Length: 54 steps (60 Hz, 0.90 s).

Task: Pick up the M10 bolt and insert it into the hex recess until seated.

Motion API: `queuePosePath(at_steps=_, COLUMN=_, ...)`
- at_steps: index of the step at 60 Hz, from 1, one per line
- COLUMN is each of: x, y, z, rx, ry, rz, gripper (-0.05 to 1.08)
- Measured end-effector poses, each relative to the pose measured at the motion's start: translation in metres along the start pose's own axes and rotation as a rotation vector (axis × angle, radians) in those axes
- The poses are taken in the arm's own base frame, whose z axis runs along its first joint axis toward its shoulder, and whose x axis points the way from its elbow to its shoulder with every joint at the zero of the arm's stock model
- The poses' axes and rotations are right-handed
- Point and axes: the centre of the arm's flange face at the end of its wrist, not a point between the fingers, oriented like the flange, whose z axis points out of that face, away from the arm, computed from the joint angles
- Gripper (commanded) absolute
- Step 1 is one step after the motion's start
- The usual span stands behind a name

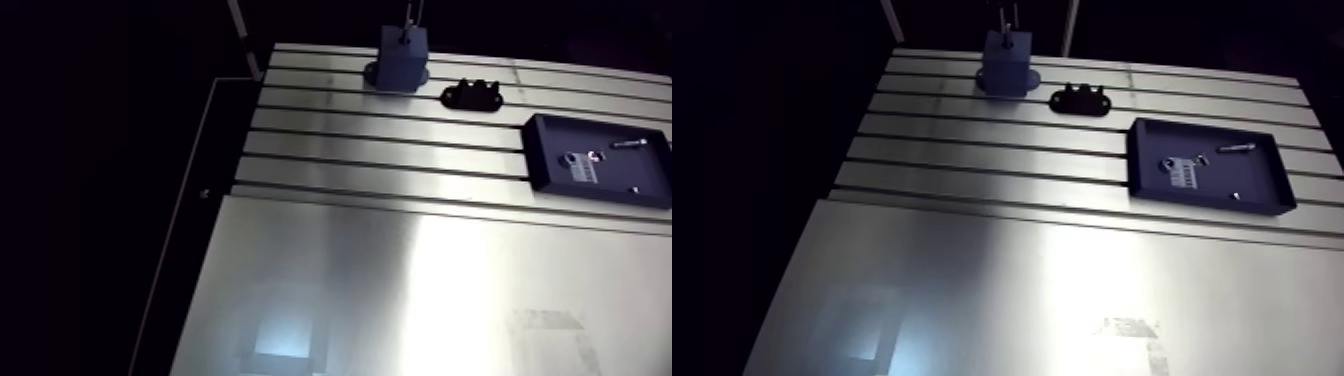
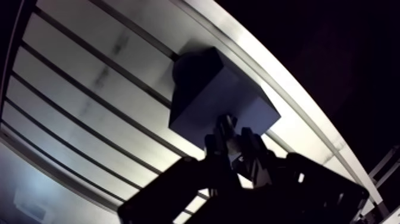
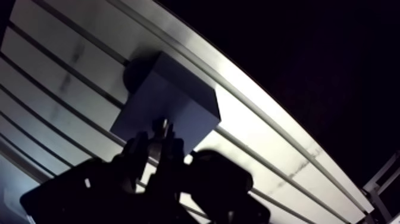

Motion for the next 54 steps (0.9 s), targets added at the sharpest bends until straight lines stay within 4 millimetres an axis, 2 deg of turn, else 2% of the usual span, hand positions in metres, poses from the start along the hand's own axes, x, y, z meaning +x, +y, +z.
queuePosePath(at_steps=37, x=-0.0019, y=-0.0018, z=0.0051, rx=0.005, ry=-0.010, rz=-0.001, gripper=0.76)
queuePosePath(at_steps=44, x=-0.0022, y=-0.0021, z=0.0059, rx=0.006, ry=-0.011, rz=-0.001, gripper=0.59)
queuePosePath(at_steps=49, x=-0.0024, y=-0.0028, z=0.0068, rx=0.007, ry=-0.012, rz=-0.002, gripper=0.53)
queuePosePath(at_steps=50, x=-0.0024, y=-0.0030, z=0.0069, rx=0.007, ry=-0.012, rz=-0.002, gripper=0.49)
queuePosePath(at_steps=51, x=-0.0025, y=-0.0031, z=0.0069, rx=0.007, ry=-0.012, rz=-0.002, gripper=0.49)
queuePosePath(at_steps=53, x=-0.0025, y=-0.0036, z=0.0070, rx=0.007, ry=-0.012, rz=-0.002, gripper=0.39)
queuePosePath(at_steps=54, x=-0.0026, y=-0.0039, z=0.0071, rx=0.007, ry=-0.012, rz=-0.003, gripper=0.39)
